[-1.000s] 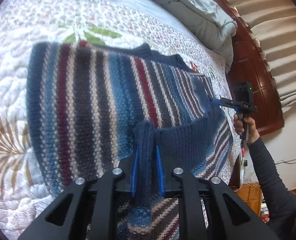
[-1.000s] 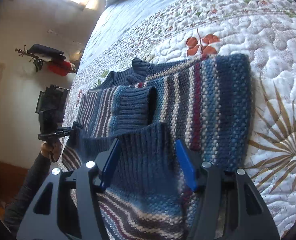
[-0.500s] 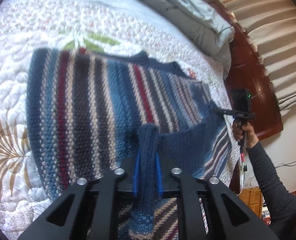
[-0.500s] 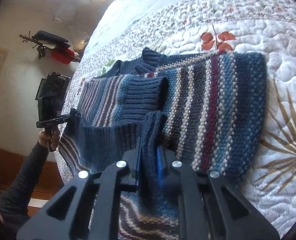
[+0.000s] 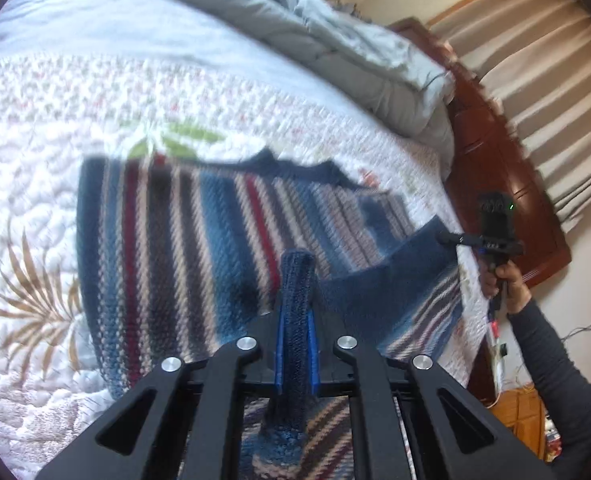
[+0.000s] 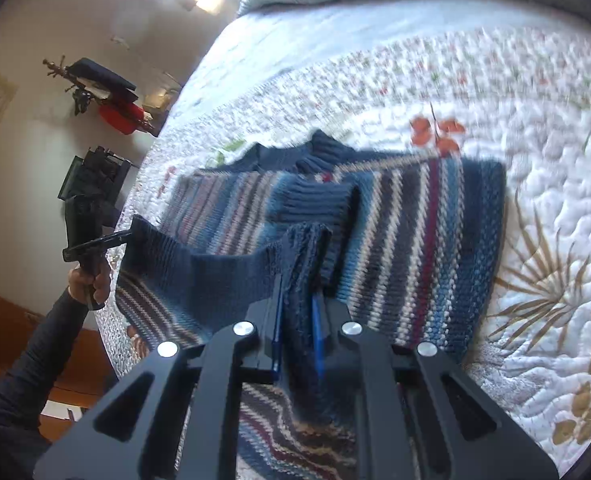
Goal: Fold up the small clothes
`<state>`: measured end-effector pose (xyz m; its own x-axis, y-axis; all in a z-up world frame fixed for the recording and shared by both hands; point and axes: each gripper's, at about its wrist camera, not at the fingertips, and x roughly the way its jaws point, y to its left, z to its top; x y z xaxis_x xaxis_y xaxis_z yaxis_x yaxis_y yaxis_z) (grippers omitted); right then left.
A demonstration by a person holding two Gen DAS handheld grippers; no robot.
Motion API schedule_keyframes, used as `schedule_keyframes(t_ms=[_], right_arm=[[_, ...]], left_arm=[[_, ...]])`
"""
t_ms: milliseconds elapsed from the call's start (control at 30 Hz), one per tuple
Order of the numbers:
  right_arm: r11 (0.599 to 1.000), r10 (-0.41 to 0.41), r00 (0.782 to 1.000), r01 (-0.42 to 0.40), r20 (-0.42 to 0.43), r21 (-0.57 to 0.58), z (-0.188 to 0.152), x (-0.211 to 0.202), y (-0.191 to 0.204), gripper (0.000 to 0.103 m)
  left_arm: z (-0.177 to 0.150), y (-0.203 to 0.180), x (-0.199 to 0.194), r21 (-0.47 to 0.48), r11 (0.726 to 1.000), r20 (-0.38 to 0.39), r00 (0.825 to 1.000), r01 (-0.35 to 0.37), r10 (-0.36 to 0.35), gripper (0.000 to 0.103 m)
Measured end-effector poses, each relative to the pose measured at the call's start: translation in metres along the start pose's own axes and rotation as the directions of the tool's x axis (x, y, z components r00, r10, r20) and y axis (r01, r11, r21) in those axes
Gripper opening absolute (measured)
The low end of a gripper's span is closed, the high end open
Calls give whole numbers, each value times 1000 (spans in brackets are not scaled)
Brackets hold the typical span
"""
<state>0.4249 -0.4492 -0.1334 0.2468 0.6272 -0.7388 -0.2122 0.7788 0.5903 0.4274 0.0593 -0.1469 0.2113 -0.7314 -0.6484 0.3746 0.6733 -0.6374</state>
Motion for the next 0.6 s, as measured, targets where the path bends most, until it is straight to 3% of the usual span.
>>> schedule_keyframes(t_ms=[167, 333, 600], right_arm=[[999, -10, 998, 13, 66, -50, 19, -29, 25, 10], [997, -37, 987, 47, 158, -61, 54, -48, 35, 10], [995, -95, 965, 86, 246, 47, 114, -29, 6, 10]], left_arm=[[21, -19, -24, 34, 999, 52, 998, 20, -22, 8], [64, -29, -47, 56, 998, 124, 992, 10, -17, 8], [137, -15, -36, 46, 998, 156, 987, -50, 42, 8]])
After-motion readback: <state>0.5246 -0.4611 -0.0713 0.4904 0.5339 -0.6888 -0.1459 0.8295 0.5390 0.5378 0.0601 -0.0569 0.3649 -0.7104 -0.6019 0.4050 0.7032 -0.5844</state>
